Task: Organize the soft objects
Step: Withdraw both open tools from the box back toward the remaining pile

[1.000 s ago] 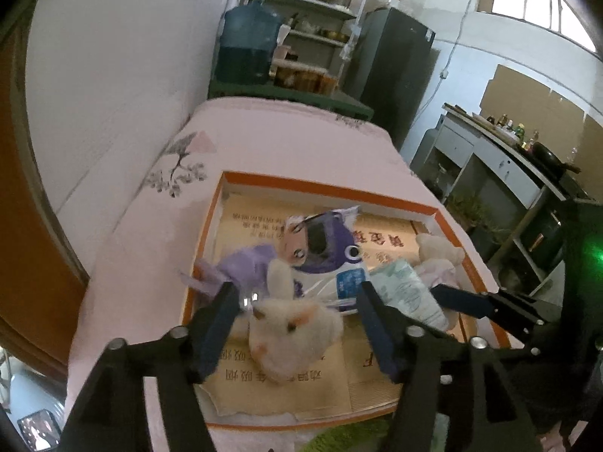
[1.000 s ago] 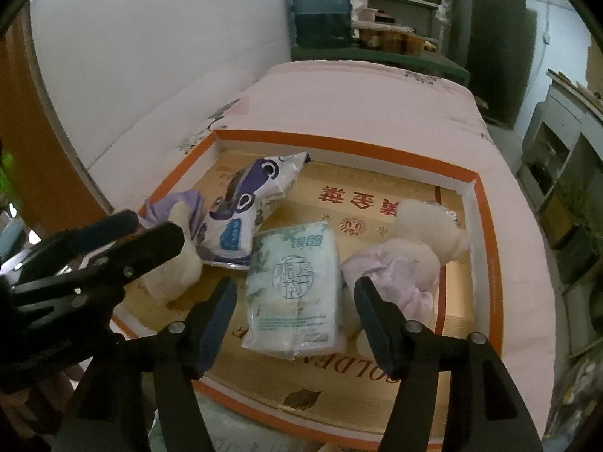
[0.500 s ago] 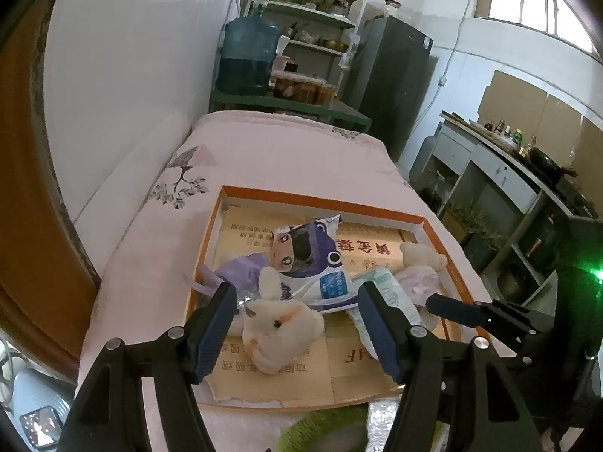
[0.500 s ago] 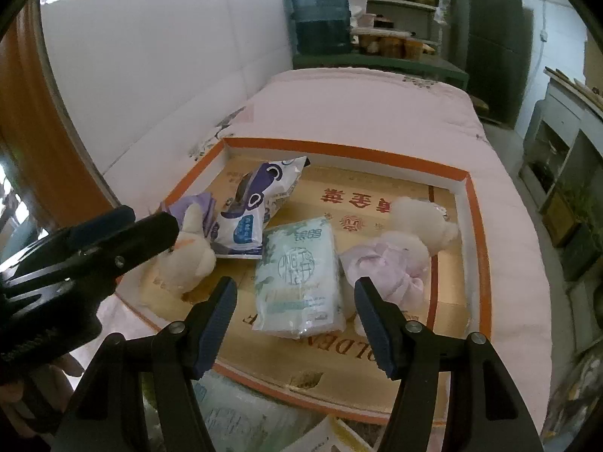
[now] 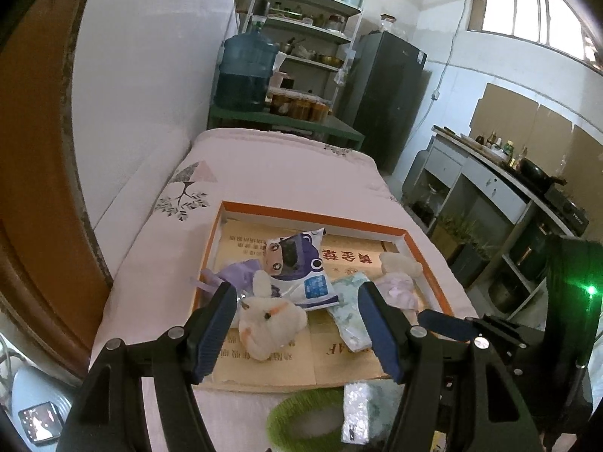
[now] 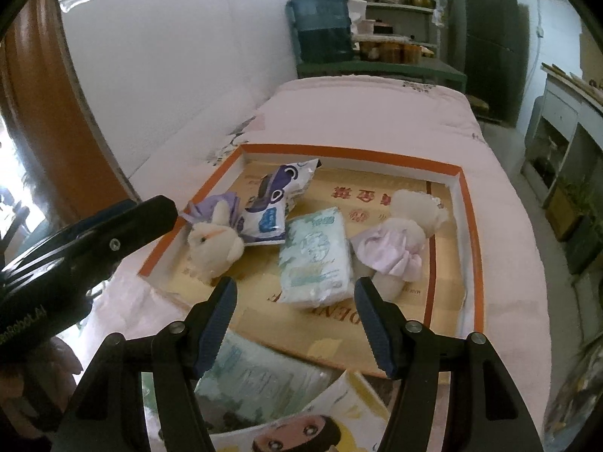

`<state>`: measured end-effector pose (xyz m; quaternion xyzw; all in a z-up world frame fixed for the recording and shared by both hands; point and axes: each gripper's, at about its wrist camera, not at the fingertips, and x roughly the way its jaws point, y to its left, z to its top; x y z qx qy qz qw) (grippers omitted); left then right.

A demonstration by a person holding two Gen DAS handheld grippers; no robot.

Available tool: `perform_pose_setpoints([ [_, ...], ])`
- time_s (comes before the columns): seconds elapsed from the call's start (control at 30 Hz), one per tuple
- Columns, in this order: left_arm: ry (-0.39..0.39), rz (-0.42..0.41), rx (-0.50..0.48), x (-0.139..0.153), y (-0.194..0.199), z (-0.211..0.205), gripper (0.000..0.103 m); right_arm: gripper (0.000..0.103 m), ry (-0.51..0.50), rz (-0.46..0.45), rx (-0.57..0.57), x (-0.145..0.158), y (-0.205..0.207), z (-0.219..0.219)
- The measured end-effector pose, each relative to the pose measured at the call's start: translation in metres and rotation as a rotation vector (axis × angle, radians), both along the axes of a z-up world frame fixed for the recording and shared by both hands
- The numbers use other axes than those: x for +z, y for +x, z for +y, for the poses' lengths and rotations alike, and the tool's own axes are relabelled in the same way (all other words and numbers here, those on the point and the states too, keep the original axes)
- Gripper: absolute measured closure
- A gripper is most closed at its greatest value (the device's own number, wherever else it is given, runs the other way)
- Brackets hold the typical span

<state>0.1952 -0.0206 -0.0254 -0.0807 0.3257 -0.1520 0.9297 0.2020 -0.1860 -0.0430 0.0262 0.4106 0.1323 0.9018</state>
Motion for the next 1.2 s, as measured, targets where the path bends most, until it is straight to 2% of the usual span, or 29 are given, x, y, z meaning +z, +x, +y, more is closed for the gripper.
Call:
perform_pose_setpoints([
  [0.7, -0.019, 0.002, 0.001, 0.001, -0.03, 0.002, 0.037, 0.037, 0.017, -0.014, 0.003, 0.01, -0.035, 0.008],
  [1.2, -0.047, 0.0, 0.027, 0.007, -0.054, 0.02, 0.037, 0.037, 0.017, -0.03, 0.003, 0.02, -0.065, 0.009],
])
